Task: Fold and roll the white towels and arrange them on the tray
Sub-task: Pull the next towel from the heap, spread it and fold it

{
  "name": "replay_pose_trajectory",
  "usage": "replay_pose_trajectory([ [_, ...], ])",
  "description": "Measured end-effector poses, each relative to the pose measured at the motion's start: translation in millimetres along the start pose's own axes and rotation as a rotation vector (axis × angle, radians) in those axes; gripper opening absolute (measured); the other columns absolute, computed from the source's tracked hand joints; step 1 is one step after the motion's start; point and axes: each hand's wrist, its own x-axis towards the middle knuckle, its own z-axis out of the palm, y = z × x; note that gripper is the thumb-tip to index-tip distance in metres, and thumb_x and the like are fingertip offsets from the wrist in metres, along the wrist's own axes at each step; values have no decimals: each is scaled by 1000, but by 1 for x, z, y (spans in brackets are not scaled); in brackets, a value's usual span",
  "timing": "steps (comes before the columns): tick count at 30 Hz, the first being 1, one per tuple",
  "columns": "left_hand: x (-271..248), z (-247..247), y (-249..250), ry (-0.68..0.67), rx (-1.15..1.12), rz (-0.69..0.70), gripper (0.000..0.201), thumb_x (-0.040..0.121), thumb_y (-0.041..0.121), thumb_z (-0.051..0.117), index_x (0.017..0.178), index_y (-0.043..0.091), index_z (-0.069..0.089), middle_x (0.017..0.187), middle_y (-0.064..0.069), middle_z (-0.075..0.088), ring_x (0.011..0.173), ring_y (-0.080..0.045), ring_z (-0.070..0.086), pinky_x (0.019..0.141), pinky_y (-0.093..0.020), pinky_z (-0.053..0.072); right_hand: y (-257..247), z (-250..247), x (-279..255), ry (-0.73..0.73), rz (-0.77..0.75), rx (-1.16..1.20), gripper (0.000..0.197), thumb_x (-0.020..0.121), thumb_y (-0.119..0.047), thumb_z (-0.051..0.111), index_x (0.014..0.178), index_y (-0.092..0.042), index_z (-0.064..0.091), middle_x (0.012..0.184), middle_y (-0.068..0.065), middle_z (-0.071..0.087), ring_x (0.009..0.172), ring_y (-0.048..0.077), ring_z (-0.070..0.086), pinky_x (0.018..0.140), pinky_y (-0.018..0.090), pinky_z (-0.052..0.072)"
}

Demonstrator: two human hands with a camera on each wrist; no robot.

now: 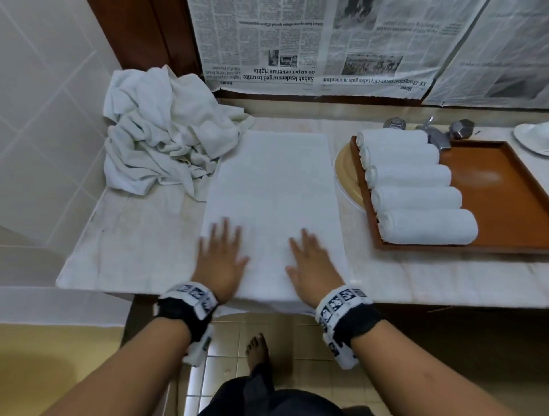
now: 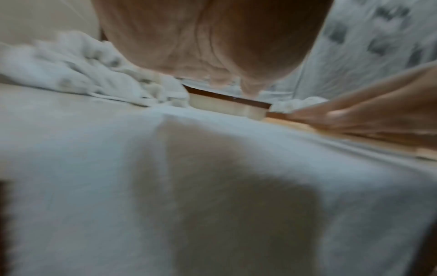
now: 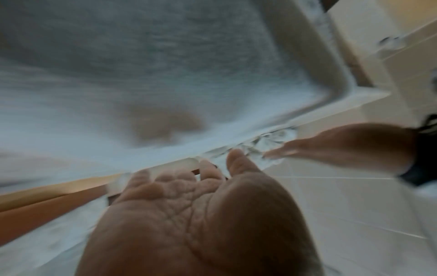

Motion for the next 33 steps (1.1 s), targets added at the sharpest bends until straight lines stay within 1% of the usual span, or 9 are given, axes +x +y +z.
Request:
replay_pose_trajectory([
  [3,16,5,16,-325,-3,171,96,74,77,-7,155,26,-10,154,1,-31,148,-25,-19,121,-53,2,-6,8,17,-167,-100,-62,67,105,-45,31,159,-26,-4,162,4,-25,152,25,-16,121,46,-2],
  [8,40,-4,-68,-260,-55,-373,78,98,61,27,157,26,-10,161,-8,-25,150,-31,-12,120,-54,5,62,-19,39,-178,251,-71,75,104,-52,28,157,-22,-16,160,4,-32,151,27,-19,122,49,-1],
  [10,48,-10,-80,-205,-91,-457,80,99,59,28,155,23,-15,158,-8,-30,149,-31,-16,119,-55,1,59,-29,44,-139,292,-67,77,104,-50,29,157,-16,-16,161,10,-29,151,30,-19,123,47,0],
  [13,56,-13,-47,-111,-38,-121,84,88,70,12,151,24,-20,156,-7,-32,147,-28,-20,117,-56,2,15,-29,55,-66,85,-37,75,105,-47,33,158,-18,-10,160,8,-29,149,29,-25,121,44,-5],
  [16,56,-3,-18,-344,-20,114,96,68,82,-10,149,33,-25,149,3,-44,144,-21,-30,118,-51,-6,-11,-14,69,-180,-21,-2,73,104,-50,33,159,-22,-6,161,3,-29,149,27,-24,121,44,-5],
  [23,62,-18,-112,-220,-111,-542,80,97,63,26,155,26,-17,158,-2,-33,149,-26,-19,119,-57,-1,65,-31,77,-80,440,-24,82,101,-57,30,157,-17,-15,161,11,-29,151,29,-18,123,50,4],
  [27,78,-27,-62,-116,-72,-260,84,91,69,14,149,24,-27,154,-3,-39,147,-26,-24,117,-56,-2,11,-31,89,-25,187,-28,78,103,-50,34,157,-16,-11,160,11,-29,150,30,-22,122,47,-1],
  [30,85,-19,-17,-326,-71,88,97,67,80,-9,150,33,-22,152,4,-40,146,-22,-27,118,-51,-4,-16,-14,98,-166,19,-15,73,104,-52,31,158,-23,-7,161,5,-28,150,27,-21,121,47,-2],
  [33,98,-19,-48,-449,19,-17,109,59,88,-7,153,36,-14,158,3,-31,150,-24,-17,118,-53,3,25,-25,102,-177,182,-52,74,104,-52,30,157,-24,-13,161,4,-30,151,27,-18,121,50,1],
])
